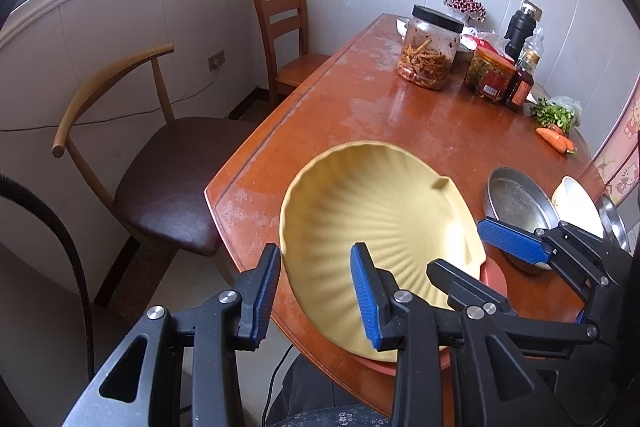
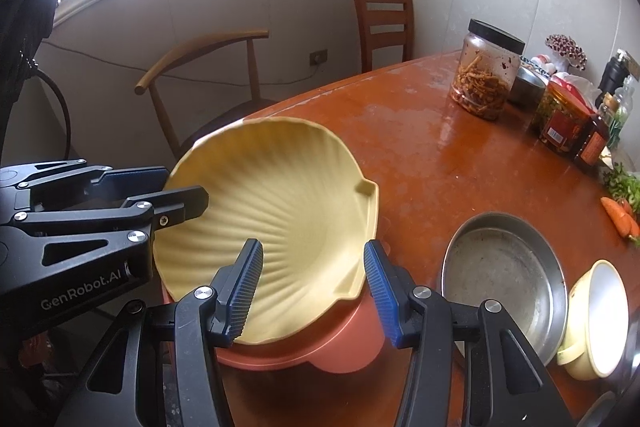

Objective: Organize plates and bowls
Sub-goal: 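Lift the yellow plate with the left tool and carry it over the orange bowl, then lower the yellow plate into the orange bowl and open the left tool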

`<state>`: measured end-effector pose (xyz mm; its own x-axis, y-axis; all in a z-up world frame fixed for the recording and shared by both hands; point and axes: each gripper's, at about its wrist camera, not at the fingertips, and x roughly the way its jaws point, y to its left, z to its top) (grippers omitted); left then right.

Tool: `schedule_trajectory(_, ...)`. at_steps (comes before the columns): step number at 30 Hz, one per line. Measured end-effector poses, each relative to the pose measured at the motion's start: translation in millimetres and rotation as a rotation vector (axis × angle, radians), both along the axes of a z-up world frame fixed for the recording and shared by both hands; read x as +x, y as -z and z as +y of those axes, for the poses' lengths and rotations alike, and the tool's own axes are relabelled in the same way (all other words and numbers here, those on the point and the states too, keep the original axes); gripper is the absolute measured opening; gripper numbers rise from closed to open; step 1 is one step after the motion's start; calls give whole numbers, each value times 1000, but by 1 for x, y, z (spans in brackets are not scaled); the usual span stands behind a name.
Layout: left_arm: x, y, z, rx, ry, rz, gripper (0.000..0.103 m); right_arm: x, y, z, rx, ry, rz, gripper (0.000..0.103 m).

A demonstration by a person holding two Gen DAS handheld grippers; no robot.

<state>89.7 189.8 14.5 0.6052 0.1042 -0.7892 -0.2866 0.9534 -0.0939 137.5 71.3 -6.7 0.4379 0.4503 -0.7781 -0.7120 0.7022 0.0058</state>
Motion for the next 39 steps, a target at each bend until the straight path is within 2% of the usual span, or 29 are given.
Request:
schedule_trajectory(11, -4, -9, 1, 5, -4, -28, 37, 2, -7, -10, 25, 32, -2, 57)
schedule_trajectory(24, -1, -18, -19, 25, 27, -44, 44, 4, -17, -35, 64, 89, 4, 61)
schedule_trajectory(32, 3, -18, -36, 34, 60, -40, 44, 17, -10, -68, 81, 170, 69, 62)
schedule_trajectory(39, 5, -19, -50, 42, 91, -37, 44, 25, 2, -81, 44, 205, 106, 62)
